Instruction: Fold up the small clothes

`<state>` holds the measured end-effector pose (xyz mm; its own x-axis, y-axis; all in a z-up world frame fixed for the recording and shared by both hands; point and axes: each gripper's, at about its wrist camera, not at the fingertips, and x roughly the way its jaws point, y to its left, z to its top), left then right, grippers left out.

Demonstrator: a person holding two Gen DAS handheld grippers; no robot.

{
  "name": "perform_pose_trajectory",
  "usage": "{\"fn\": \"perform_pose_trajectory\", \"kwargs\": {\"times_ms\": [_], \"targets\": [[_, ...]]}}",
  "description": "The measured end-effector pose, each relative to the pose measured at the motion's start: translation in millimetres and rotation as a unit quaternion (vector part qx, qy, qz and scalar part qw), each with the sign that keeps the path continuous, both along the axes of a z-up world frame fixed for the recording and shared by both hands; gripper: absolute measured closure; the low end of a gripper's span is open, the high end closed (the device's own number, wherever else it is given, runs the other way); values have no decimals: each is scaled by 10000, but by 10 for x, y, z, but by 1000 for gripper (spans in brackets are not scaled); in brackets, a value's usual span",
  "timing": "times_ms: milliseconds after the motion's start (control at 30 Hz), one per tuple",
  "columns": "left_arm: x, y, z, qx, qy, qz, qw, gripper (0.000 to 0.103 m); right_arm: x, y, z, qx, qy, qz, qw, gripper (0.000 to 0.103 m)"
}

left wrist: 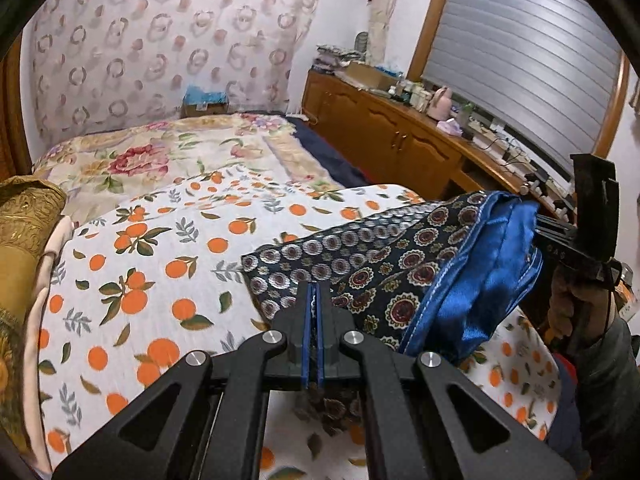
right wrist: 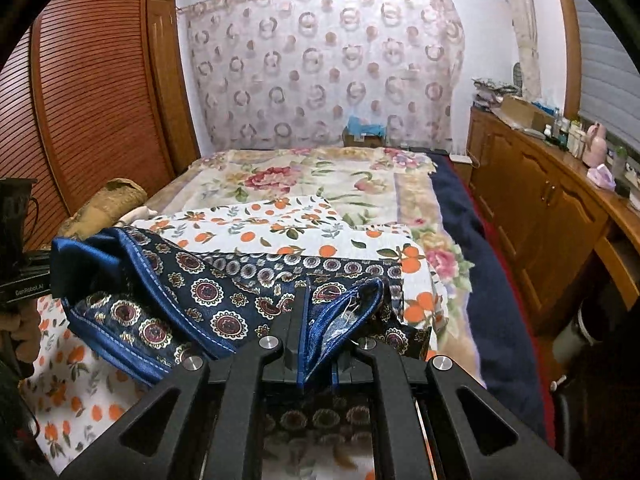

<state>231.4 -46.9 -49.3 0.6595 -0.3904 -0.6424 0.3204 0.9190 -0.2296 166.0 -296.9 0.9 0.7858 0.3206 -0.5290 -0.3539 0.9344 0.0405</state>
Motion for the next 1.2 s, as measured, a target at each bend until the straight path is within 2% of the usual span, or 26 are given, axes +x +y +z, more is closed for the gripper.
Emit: {"fn": "perform_pose_trajectory", "kwargs": {"times_ms": [133,200,300,367,433,467,600,733,933,967,1000,1033,1067,1133,1200], "targets": [[132,24,-86,58,108,114,9999,100,179,-14,33,99,65,-66,9999,81],[172,64,-111,20,153,172,9997,100,232,-38,57,192,109,-86,9997,67],[177,118,-96,-23,141,226,9996,99,213,-86,127,292,-33,-171,9994,51],[171,142,-72,-16,112,224,9997,98,180,-125,177,329,-128,-198,9992,48],[174,172,-55,-33,91,214,9997,78,147,-138,165,289,-204,-232,9991,47],[173,192,-44,-58,51,215,9997,61,108,-151,167,260,-237,-231,9991,46],[195,241,-43,-104,23,222,9997,30,31,-186,59,11,-240,-206,9995,43],[237,233,-82,-91,75,250,9996,29,56,-142,-90,-253,106,-117,9996,43],[346,129,-163,104,205,172,9996,29,79,59,-208,-493,356,282,9978,44],[367,106,-175,118,229,141,9996,29,104,81,-216,-541,369,309,9974,51],[385,88,-186,129,250,119,9995,29,153,92,-221,-576,372,347,9970,72],[400,66,-201,149,270,100,9995,29,181,124,-224,-584,393,433,9966,83],[409,55,-213,169,283,99,9994,29,232,134,-210,-573,388,496,9964,98],[433,38,-227,198,301,101,9993,29,281,107,-143,-513,210,474,9973,103],[460,31,-239,243,315,122,9991,29,362,-46,-117,-602,45,-221,9979,103]]}}
